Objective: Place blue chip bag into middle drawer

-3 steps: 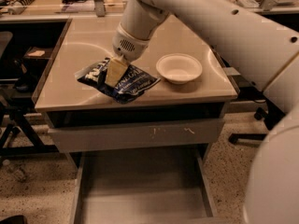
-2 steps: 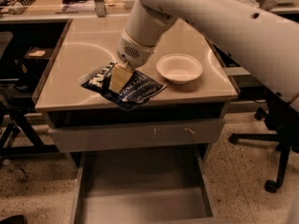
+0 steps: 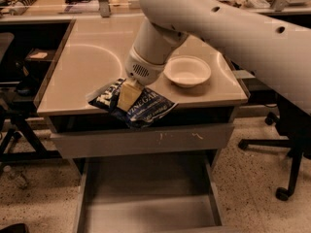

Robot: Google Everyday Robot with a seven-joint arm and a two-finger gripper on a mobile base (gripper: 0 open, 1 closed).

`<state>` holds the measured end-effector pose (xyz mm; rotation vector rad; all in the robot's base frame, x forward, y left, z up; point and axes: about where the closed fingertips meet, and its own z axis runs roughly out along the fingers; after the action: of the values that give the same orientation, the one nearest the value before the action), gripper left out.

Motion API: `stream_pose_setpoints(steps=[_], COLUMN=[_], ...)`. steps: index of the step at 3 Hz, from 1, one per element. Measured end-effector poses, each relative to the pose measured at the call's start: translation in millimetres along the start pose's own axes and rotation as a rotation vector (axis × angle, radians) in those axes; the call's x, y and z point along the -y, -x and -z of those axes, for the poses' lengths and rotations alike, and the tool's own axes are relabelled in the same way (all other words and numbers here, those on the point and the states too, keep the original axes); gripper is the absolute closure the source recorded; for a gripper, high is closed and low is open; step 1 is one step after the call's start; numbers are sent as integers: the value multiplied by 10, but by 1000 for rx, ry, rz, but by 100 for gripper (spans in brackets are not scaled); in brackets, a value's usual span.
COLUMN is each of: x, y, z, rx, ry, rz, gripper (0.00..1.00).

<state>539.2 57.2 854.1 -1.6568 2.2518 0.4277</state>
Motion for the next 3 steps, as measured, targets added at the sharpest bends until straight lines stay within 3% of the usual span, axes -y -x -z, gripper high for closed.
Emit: stream_pose_setpoints(steps=[1, 3], x=[-77, -784], y=[-107, -723], z=[-78, -455], rx=[0, 17], ry=[19, 114], rz=[-33, -227], gripper=[100, 100])
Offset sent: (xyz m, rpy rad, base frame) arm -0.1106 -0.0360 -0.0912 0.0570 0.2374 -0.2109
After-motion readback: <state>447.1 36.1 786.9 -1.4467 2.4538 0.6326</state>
